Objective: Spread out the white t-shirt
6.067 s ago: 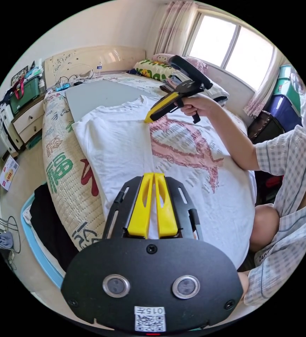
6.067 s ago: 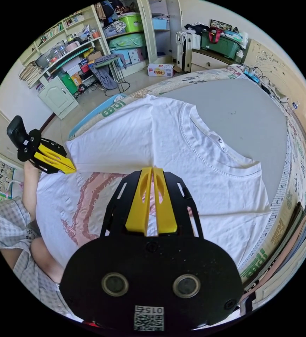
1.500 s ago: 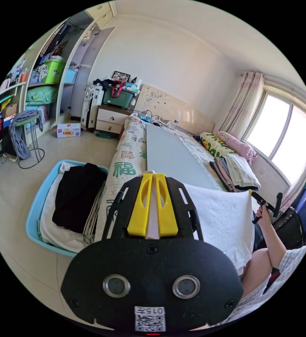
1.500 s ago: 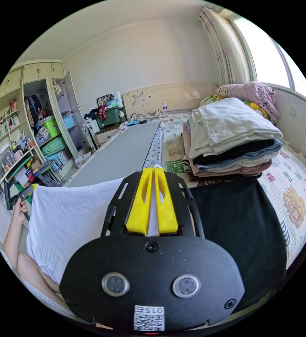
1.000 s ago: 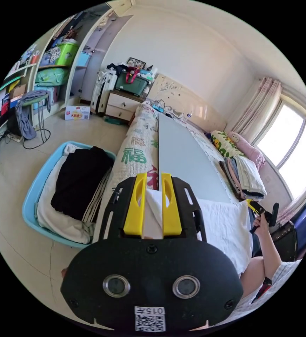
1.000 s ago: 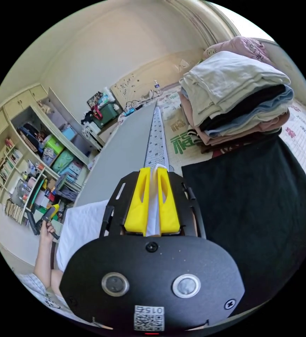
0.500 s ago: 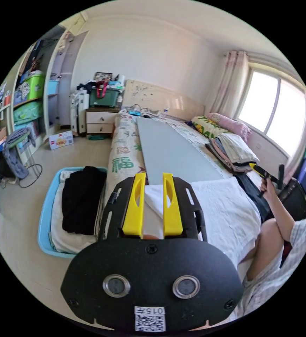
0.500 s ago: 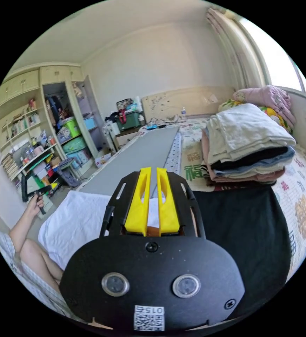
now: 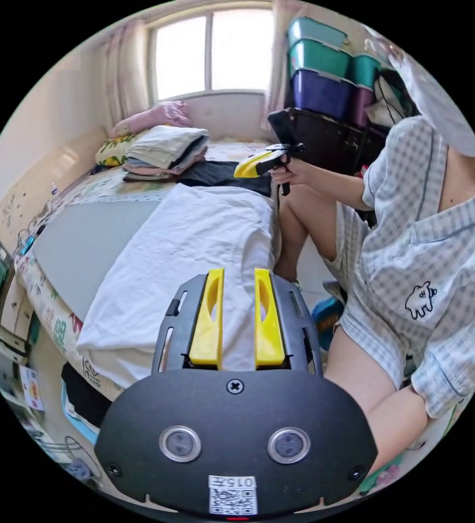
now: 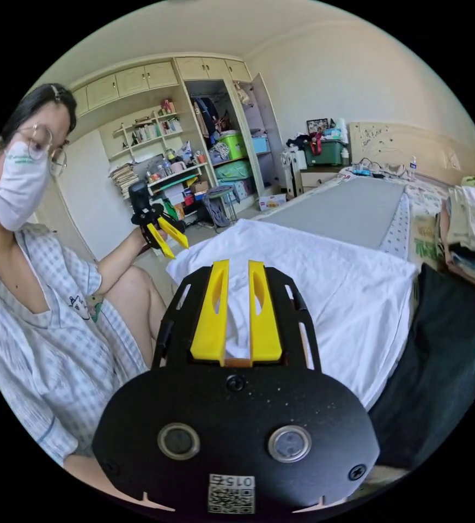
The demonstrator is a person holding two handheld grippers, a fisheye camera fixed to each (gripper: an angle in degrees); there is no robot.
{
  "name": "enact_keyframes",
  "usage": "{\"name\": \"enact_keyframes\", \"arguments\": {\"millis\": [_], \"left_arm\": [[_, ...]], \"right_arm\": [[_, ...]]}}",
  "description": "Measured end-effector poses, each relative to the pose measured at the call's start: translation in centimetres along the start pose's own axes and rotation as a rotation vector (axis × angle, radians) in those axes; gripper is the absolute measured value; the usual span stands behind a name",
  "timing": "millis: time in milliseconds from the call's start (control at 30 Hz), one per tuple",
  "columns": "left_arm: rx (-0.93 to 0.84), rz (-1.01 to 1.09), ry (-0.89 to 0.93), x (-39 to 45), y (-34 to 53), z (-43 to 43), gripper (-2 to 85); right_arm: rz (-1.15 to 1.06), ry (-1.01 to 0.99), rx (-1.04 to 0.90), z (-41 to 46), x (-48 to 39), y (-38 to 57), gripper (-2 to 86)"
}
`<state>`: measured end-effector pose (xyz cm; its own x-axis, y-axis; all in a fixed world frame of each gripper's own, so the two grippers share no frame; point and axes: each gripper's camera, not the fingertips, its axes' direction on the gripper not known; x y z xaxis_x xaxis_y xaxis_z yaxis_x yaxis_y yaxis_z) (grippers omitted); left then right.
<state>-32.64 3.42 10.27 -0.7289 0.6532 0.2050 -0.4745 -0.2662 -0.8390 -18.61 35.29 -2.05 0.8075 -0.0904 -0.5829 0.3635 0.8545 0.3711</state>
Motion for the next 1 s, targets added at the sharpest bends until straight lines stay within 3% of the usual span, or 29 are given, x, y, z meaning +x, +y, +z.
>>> {"name": "enact_keyframes", "arguments": {"millis": [367,667,1000], "left_arm": [[-0.332,0.076,0.102,0.4,-2.9,9.4,6.6],[-0.463,0.164,0.165,0.1,-7.3,13.6,1.2],[-0.574,0.166,0.135,3.1,-10.4,17.0,4.1]], "right_arm": [[0.094,0.293,-0.232,-4.3,-4.8,-6.3,9.5],[0.019,0.493,-0.314,-9.3,-10.0,-12.6,6.6],[-0.003,0.464,-0.291,-16.0,-13.6,-14.5,7.7]]}}
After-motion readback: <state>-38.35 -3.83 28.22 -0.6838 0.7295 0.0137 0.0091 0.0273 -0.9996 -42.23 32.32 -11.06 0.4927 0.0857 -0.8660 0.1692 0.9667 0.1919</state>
